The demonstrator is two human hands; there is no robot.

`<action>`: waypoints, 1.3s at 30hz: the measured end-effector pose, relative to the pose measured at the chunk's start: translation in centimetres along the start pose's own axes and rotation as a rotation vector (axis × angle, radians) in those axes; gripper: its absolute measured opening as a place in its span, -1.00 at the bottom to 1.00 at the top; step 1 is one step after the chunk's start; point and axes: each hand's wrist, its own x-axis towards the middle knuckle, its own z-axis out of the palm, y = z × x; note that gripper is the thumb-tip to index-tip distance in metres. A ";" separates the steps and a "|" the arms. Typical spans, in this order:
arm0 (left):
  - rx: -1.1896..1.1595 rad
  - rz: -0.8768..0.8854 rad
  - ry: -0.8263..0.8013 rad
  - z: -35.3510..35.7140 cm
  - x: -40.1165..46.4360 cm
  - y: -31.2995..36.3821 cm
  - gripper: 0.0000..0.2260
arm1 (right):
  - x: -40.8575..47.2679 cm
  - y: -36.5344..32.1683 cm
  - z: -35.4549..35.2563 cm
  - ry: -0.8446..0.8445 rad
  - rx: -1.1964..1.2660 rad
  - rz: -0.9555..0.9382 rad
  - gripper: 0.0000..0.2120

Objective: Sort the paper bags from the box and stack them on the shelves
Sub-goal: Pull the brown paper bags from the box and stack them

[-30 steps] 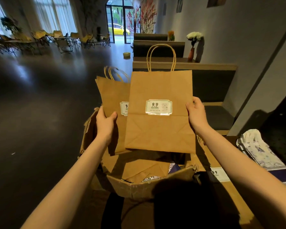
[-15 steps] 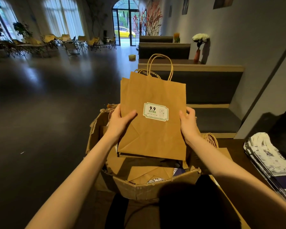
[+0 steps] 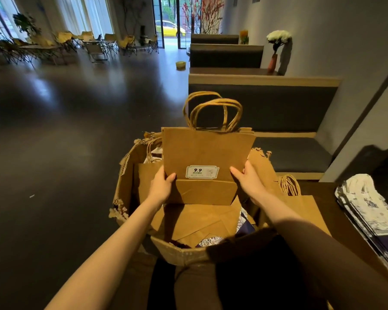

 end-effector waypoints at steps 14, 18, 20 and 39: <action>0.289 -0.228 0.140 -5.3 2.5 -2.0 -0.78 | 1.0 -2.1 -0.8 0.319 0.119 -0.161 -0.74; 0.290 -0.499 0.061 -4.8 4.6 -5.3 -0.50 | 1.7 -1.7 -0.7 0.347 0.136 -0.152 -0.74; 0.152 -0.593 0.106 -4.5 4.5 -4.8 -0.46 | 2.0 -1.2 -0.6 0.348 0.137 -0.138 -0.72; -0.154 -0.377 0.119 -2.5 1.3 0.5 -0.84 | 1.8 -1.9 -1.4 0.447 0.141 -0.141 -0.71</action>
